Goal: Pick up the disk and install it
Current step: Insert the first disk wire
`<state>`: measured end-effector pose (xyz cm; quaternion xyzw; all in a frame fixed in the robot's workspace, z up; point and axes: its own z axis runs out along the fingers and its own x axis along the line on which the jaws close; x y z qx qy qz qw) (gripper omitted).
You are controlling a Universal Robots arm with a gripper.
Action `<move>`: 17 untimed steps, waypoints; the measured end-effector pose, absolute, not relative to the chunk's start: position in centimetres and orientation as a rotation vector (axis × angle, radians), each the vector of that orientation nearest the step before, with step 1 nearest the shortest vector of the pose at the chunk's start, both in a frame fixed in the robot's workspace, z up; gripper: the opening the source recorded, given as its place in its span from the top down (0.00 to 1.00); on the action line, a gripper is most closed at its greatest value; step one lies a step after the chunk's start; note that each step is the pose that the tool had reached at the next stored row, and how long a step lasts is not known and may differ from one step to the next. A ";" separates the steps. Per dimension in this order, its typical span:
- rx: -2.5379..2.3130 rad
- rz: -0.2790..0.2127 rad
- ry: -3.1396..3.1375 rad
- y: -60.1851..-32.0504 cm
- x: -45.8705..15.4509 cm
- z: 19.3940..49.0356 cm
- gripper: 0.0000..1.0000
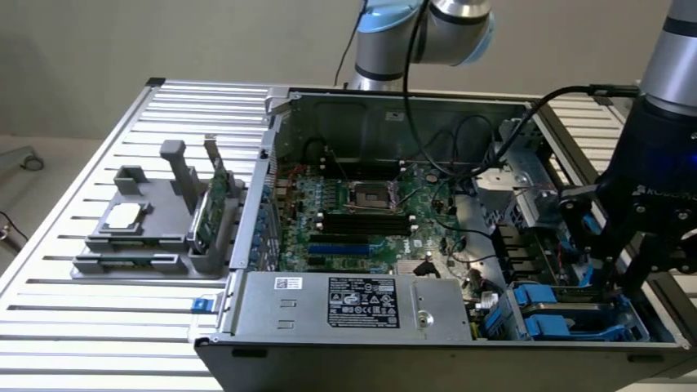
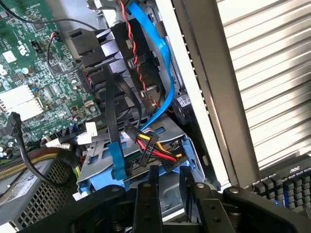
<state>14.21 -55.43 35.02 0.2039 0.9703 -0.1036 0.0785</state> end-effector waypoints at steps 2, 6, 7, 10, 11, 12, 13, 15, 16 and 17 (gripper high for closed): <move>0.614 -0.311 2.904 -55.6 14.3 35.0 0.69; 0.640 -0.313 2.900 -55.8 14.4 35.0 0.69; 0.650 -0.313 2.899 -55.9 14.4 35.0 0.69; 0.678 -0.315 2.894 -56.1 14.4 35.0 0.69; 0.690 -0.316 2.892 -56.1 14.4 35.0 0.69; 0.702 -0.317 2.890 -56.1 14.4 34.9 0.69; 0.717 -0.318 2.888 -56.1 14.4 34.9 0.69; 0.748 -0.320 2.882 -56.1 14.4 34.9 0.69; 0.764 -0.321 2.879 -56.1 14.4 34.8 0.69; 0.780 -0.322 2.876 -56.1 14.4 34.8 0.69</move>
